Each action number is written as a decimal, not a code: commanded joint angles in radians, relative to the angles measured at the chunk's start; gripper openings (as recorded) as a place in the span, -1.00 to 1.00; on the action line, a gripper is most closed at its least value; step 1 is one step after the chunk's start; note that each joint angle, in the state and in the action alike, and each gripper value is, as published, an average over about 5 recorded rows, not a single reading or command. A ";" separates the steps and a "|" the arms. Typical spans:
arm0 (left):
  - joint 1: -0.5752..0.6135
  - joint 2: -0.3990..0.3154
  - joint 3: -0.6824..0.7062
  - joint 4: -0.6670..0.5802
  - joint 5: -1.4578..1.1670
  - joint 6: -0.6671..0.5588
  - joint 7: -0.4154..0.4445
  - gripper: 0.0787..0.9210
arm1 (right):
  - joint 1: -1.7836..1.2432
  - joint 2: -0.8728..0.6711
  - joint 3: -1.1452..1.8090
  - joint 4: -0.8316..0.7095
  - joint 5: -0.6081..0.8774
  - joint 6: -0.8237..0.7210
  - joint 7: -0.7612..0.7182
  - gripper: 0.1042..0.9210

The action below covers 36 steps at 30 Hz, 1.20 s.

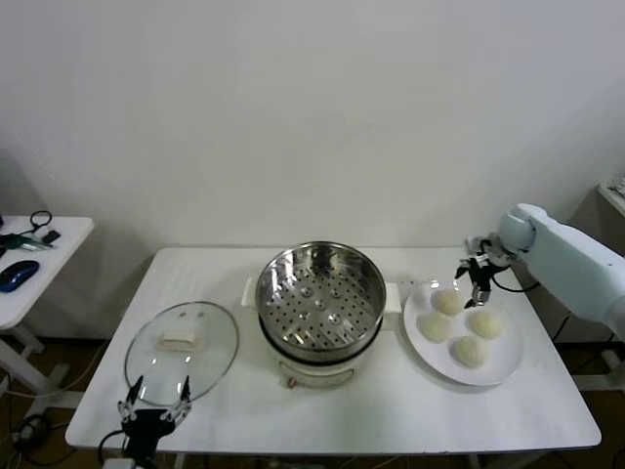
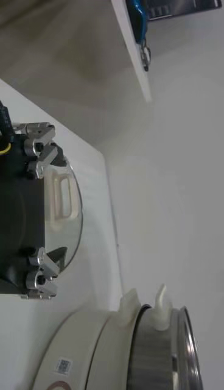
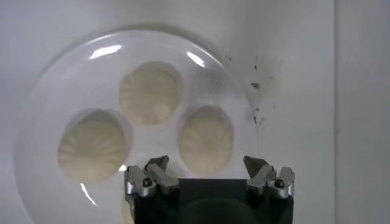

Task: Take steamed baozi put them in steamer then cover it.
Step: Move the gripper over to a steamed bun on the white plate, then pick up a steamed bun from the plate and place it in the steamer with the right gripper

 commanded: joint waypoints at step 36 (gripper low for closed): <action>-0.008 -0.007 0.007 -0.002 0.037 0.008 -0.004 0.77 | 0.723 0.025 -0.504 0.454 0.224 0.291 -0.052 -0.03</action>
